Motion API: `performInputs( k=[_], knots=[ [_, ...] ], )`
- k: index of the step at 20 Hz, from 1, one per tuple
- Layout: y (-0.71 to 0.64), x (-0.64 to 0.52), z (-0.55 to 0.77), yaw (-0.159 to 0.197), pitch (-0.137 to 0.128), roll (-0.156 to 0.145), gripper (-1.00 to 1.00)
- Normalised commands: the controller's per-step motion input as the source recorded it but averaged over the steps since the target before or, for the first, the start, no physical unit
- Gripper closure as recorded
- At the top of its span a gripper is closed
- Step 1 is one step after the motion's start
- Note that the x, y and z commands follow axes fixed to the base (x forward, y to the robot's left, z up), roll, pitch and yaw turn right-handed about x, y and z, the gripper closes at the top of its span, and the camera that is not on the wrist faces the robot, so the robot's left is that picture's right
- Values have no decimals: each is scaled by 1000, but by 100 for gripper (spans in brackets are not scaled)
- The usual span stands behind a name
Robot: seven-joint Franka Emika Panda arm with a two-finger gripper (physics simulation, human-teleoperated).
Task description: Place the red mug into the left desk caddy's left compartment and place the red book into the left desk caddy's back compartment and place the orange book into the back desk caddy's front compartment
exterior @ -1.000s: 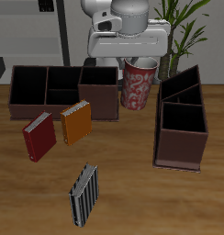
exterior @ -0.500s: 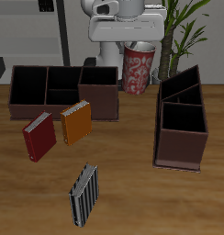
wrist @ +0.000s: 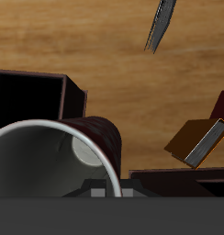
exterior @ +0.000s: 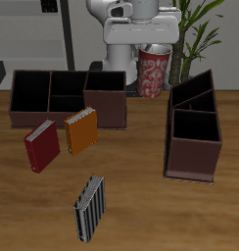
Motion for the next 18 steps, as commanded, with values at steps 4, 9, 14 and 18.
performInputs(
  k=[4,9,14,18],
  knots=[
    [254,-293,-126,-18,23,28,100],
    [280,-380,-29,-10,-10,43,100],
    [261,-302,20,-12,8,18,100],
    [220,-277,-12,-46,15,31,100]
  ],
)
